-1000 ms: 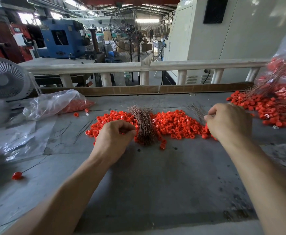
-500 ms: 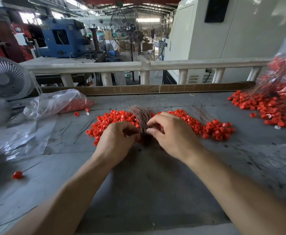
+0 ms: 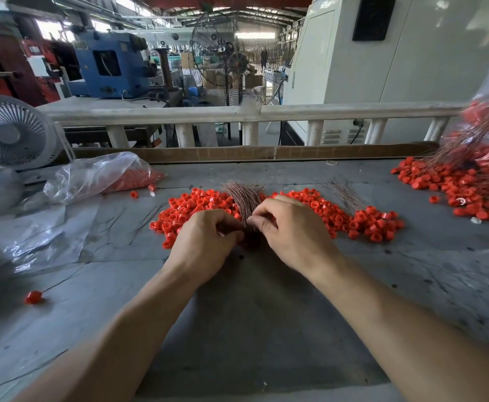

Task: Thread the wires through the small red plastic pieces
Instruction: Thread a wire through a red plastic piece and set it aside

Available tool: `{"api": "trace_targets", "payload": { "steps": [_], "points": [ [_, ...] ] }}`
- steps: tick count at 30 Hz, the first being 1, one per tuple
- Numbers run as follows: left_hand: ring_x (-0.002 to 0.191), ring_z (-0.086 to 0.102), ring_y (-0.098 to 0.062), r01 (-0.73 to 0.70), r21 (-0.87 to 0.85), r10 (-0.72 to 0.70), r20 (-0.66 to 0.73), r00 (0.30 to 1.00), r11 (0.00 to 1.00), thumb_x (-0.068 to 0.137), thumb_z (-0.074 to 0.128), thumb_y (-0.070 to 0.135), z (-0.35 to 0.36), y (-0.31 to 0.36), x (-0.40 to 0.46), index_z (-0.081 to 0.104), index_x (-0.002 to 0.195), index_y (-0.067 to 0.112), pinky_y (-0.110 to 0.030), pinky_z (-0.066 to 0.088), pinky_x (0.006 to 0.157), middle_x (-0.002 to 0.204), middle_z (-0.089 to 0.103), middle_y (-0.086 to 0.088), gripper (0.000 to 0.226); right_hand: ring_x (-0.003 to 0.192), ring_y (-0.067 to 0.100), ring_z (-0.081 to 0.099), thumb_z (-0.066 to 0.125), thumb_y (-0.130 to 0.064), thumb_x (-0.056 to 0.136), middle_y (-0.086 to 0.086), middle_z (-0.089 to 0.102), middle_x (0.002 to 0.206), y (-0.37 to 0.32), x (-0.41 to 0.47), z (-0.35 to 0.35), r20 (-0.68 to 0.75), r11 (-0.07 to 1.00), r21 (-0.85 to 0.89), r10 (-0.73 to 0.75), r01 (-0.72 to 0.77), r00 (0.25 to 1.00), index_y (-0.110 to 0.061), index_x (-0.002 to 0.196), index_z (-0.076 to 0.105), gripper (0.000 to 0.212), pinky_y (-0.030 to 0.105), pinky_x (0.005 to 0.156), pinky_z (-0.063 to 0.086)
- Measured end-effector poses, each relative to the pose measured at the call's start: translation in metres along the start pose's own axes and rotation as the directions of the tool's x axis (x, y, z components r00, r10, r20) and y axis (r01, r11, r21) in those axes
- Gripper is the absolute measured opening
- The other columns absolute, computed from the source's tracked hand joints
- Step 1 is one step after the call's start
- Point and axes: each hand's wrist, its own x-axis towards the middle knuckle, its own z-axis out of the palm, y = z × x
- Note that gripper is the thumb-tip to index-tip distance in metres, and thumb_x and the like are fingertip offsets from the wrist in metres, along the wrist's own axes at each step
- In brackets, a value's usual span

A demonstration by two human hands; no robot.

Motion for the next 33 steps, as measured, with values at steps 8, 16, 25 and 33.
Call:
{"api": "trace_targets", "payload": {
  "steps": [8, 16, 25, 33],
  "points": [
    [0.057, 0.062, 0.005, -0.002, 0.017, 0.002, -0.007, 1.0, 1.0, 0.088, 0.077, 0.023, -0.0005, -0.0001, 0.0003, 0.076, 0.091, 0.031, -0.01, 0.042, 0.05, 0.069, 0.071, 0.019, 0.009, 0.084, 0.018, 0.058, 0.064, -0.028, 0.097, -0.006, 0.061, 0.082, -0.0026, 0.0013, -0.0013, -0.051, 0.993, -0.084, -0.088, 0.084, 0.995, -0.017, 0.088, 0.07, 0.015, 0.03, 0.068, 0.041],
    [0.058, 0.062, 0.004, -0.009, 0.021, 0.009, -0.006, 1.0, 1.0, 0.088, 0.077, 0.021, -0.0024, 0.0007, -0.0004, 0.077, 0.089, 0.03, -0.012, 0.043, 0.053, 0.071, 0.071, 0.015, 0.01, 0.096, 0.015, 0.057, 0.073, -0.037, 0.091, -0.007, 0.064, 0.096, -0.0027, 0.0008, -0.0061, 0.055, 0.989, -0.106, -0.097, 0.102, 0.994, -0.023, 0.098, 0.072, 0.016, 0.029, 0.08, 0.045],
    [0.061, 0.062, 0.004, -0.013, 0.017, 0.013, -0.012, 1.0, 1.0, 0.088, 0.078, 0.025, -0.0021, -0.0002, -0.0005, 0.076, 0.089, 0.032, -0.017, 0.045, 0.057, 0.074, 0.071, 0.016, 0.007, 0.094, 0.013, 0.057, 0.072, -0.04, 0.091, -0.009, 0.063, 0.094, -0.0053, -0.0017, -0.0073, 0.017, 0.993, -0.075, -0.094, 0.095, 0.995, -0.024, 0.099, 0.072, 0.018, 0.03, 0.077, 0.047],
    [0.068, 0.06, 0.01, -0.02, 0.042, 0.022, -0.047, 0.999, 0.999, 0.085, 0.081, 0.032, 0.0016, -0.0018, 0.0025, 0.075, 0.086, 0.033, -0.006, 0.04, 0.056, 0.071, 0.067, 0.017, 0.006, 0.099, 0.016, 0.058, 0.07, -0.03, 0.094, -0.008, 0.062, 0.099, -0.007, -0.0031, -0.0062, 0.107, 0.997, -0.048, -0.058, 0.063, 0.993, -0.023, 0.1, 0.072, 0.009, 0.037, 0.082, 0.051]
  ]
}}
